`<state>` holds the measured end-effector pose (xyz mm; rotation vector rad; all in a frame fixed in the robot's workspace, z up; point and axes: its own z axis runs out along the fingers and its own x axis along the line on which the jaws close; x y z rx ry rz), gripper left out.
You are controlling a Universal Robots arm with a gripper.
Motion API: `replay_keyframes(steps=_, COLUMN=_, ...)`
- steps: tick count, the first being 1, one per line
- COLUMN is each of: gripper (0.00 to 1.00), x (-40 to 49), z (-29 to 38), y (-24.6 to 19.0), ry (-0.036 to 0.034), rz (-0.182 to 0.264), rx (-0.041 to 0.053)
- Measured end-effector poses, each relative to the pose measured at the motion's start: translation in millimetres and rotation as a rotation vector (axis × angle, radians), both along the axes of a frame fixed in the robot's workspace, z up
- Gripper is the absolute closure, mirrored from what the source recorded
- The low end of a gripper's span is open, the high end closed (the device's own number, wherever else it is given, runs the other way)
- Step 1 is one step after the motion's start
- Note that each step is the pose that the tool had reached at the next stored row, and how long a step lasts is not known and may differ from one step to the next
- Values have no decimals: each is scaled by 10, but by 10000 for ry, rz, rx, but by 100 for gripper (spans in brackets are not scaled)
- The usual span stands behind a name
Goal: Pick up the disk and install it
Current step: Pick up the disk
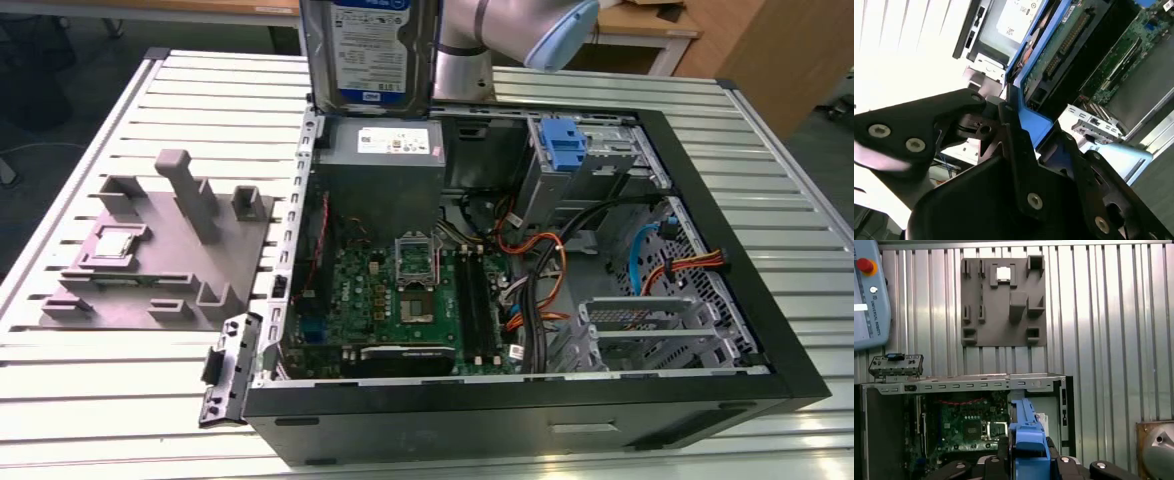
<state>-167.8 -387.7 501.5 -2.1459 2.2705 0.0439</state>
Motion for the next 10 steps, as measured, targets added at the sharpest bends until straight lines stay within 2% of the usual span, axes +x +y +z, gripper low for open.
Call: replay_keyframes(steps=10, gripper=64, x=30, z=-1, y=0, ry=0, rz=0, rx=1)
